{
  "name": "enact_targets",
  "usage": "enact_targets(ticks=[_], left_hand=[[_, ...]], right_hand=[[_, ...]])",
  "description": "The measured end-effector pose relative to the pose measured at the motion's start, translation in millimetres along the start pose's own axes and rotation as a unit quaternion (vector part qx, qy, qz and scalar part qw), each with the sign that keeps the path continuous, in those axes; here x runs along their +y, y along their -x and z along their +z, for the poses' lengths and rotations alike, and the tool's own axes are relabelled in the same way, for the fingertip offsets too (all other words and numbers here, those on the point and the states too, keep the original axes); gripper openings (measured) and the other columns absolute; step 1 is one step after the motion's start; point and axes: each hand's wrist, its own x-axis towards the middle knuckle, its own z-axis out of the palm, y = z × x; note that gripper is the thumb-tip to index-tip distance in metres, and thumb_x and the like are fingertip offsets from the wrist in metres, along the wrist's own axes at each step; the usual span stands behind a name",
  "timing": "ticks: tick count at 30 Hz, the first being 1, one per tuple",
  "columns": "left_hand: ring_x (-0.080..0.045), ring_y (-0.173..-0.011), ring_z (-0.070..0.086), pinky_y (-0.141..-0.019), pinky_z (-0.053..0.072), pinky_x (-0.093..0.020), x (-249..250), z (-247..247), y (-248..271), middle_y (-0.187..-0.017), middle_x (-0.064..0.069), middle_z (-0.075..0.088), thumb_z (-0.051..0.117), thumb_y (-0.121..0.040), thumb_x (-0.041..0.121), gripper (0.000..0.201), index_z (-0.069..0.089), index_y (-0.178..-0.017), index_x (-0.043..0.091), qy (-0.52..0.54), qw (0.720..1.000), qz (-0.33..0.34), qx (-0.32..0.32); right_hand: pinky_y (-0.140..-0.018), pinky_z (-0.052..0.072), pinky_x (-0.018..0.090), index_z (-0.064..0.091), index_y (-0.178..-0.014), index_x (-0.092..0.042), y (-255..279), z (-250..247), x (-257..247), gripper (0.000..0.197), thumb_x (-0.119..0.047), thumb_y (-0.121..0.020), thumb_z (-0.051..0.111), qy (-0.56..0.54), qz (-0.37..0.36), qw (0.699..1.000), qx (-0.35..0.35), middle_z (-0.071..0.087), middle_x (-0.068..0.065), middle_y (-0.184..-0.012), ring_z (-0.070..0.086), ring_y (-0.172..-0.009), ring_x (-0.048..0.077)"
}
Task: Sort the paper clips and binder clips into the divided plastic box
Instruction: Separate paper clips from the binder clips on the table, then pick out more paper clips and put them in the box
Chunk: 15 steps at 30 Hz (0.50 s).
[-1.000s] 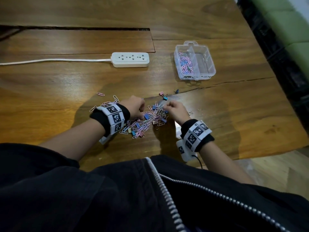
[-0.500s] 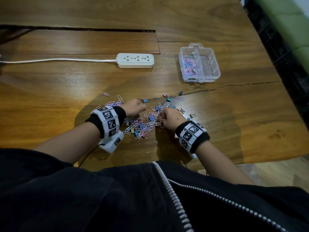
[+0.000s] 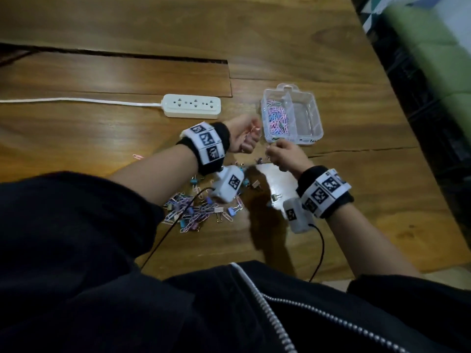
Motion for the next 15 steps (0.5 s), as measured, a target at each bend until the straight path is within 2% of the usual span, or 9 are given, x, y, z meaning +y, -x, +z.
enact_targets(ticks=[3, 5, 6, 7, 8, 10, 12, 13, 15], left_hand=[[-0.005, -0.025, 0.027, -0.028, 0.021, -0.012, 27.7, 29.3, -17.4, -0.034, 0.006, 0.033, 0.035, -0.089, 0.013, 0.028, 0.033, -0.061, 0.014, 0.038, 0.998, 0.018, 0.051], [-0.008, -0.029, 0.033, -0.033, 0.03, -0.013, 41.4, 42.7, -31.8, -0.037, 0.002, 0.036, 0.039, -0.089, 0.01, 0.026, 0.037, -0.064, 0.012, 0.061, 0.993, 0.036, 0.098], [-0.012, -0.038, 0.042, -0.042, 0.038, -0.016, 46.8, 48.5, -40.6, -0.044, -0.002, 0.04, 0.04, -0.089, 0.009, 0.025, 0.038, -0.065, 0.01, 0.06, 0.991, 0.041, 0.109], [-0.016, -0.054, 0.048, -0.055, 0.043, -0.022, 50.5, 52.8, -47.1, -0.055, -0.006, 0.042, 0.041, -0.089, 0.009, 0.023, 0.039, -0.066, 0.009, 0.054, 0.991, 0.035, 0.116], [-0.02, -0.07, 0.047, -0.067, 0.042, -0.026, 53.1, 57.3, -51.4, -0.065, -0.007, 0.039, 0.042, -0.089, 0.01, 0.023, 0.038, -0.066, 0.009, 0.059, 0.99, 0.028, 0.124], [-0.019, -0.076, 0.039, -0.076, 0.035, -0.028, 55.2, 63.3, -55.7, -0.073, -0.003, 0.033, 0.041, -0.092, 0.01, 0.025, 0.037, -0.067, 0.01, 0.079, 0.989, 0.019, 0.128], [-0.016, -0.083, 0.037, -0.081, 0.032, -0.027, 53.5, 64.6, -60.6, -0.082, -0.001, 0.037, 0.038, -0.095, 0.016, 0.02, 0.044, -0.077, 0.007, 0.047, 0.993, 0.029, 0.104], [-0.015, -0.084, 0.039, -0.08, 0.035, -0.026, 50.3, 62.9, -63.6, -0.085, -0.001, 0.04, 0.038, -0.095, 0.021, 0.022, 0.047, -0.082, 0.007, 0.014, 0.995, 0.03, 0.098], [-0.015, -0.072, 0.04, -0.064, 0.035, -0.023, 43.6, 60.5, -64.4, -0.078, -0.003, 0.043, 0.037, -0.095, 0.024, 0.026, 0.046, -0.075, 0.011, -0.007, 0.994, 0.048, 0.096]], right_hand=[[-0.038, 0.028, 0.018, 0.042, -0.059, -0.016, -23.3, -35.4, -4.4, 0.03, -0.007, -0.087, 0.049, -0.04, 0.016, 0.996, 0.077, 0.041, 0.003, -0.056, 0.04, -0.037, 0.005], [-0.04, 0.029, 0.02, 0.043, -0.059, -0.016, -36.9, -52.4, -6.3, 0.029, -0.008, -0.086, 0.051, -0.063, 0.016, 0.991, 0.119, 0.044, 0.001, -0.056, 0.039, -0.03, 0.0], [-0.04, 0.029, 0.02, 0.044, -0.06, -0.016, -43.5, -59.0, -6.8, 0.028, -0.008, -0.086, 0.051, -0.075, 0.018, 0.988, 0.133, 0.044, 0.001, -0.057, 0.038, -0.028, -0.001], [-0.041, 0.029, 0.019, 0.045, -0.061, -0.016, -48.7, -64.1, -7.4, 0.027, -0.008, -0.086, 0.051, -0.086, 0.022, 0.986, 0.141, 0.045, 0.0, -0.058, 0.038, -0.029, -0.002], [-0.042, 0.03, 0.019, 0.046, -0.062, -0.015, -54.5, -67.3, -7.3, 0.027, -0.006, -0.087, 0.051, -0.092, 0.025, 0.985, 0.145, 0.045, 0.001, -0.059, 0.041, -0.034, 0.001], [-0.044, 0.035, 0.018, 0.047, -0.064, -0.014, -65.1, -67.9, -8.8, 0.027, -0.002, -0.088, 0.048, -0.103, 0.026, 0.985, 0.138, 0.045, 0.002, -0.061, 0.043, -0.043, 0.006], [-0.046, 0.04, 0.018, 0.047, -0.066, -0.012, -74.7, -63.6, -12.0, 0.027, 0.002, -0.088, 0.045, -0.14, 0.03, 0.982, 0.121, 0.045, 0.003, -0.061, 0.046, -0.04, 0.005], [-0.048, 0.041, 0.019, 0.047, -0.066, -0.012, -78.3, -59.7, -13.7, 0.027, 0.002, -0.089, 0.044, -0.16, 0.032, 0.98, 0.114, 0.046, 0.004, -0.061, 0.047, -0.04, 0.006], [-0.054, 0.039, 0.022, 0.051, -0.065, -0.013, -85.2, -48.2, -17.3, 0.028, -0.006, -0.091, 0.043, -0.157, 0.023, 0.982, 0.104, 0.049, 0.003, -0.063, 0.048, -0.054, 0.011]])
